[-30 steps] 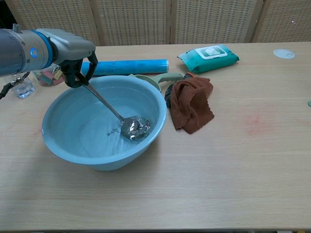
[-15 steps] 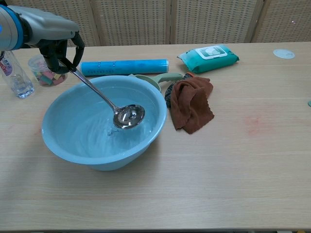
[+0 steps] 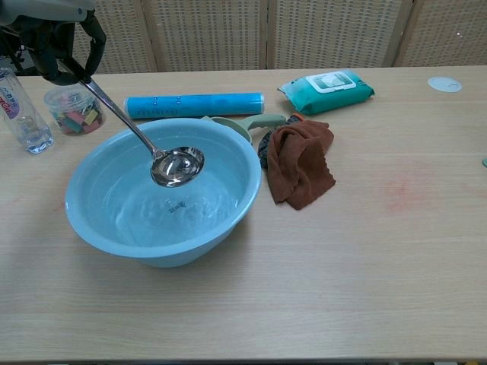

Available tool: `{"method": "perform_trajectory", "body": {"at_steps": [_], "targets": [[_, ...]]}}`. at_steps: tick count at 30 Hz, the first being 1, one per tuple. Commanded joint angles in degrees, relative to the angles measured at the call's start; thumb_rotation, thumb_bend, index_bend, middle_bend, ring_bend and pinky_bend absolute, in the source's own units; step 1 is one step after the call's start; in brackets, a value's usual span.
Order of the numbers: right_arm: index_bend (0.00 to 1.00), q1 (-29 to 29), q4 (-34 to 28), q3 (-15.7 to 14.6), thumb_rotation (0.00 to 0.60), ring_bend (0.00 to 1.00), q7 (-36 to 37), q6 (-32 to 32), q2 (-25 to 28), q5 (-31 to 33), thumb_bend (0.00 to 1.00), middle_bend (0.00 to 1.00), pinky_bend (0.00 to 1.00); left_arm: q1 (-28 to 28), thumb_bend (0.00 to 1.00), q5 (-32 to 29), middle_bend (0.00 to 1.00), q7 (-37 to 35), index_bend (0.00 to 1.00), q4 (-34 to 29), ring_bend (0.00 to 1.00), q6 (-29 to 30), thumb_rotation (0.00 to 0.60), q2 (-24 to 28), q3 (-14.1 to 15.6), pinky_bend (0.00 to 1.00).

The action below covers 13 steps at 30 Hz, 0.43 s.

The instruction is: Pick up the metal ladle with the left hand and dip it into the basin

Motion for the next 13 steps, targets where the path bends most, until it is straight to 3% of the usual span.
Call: {"method": "perform_trajectory", "body": {"at_steps": [1,13], "targets": [[0.0,0.0,0.0,0.0,0.6,0.0,0.0,0.0,0.1,0.0,0.0,0.0,0.0,-1.4,0.57,-2.5,1.0,1.6,0.92,-1.7,0.94,1.1,0.6,1.0,-0.5,0.88],[0.0,-0.2,0.0,0.3,0.6,0.0,0.7,0.4,0.5,0.3,0.0,0.0,0.0,-3.8,0.56,-4.9,1.0,3.6,0.93,-4.5,0.94,4.1,0.6,1.5,-1.3,0.88]]}}
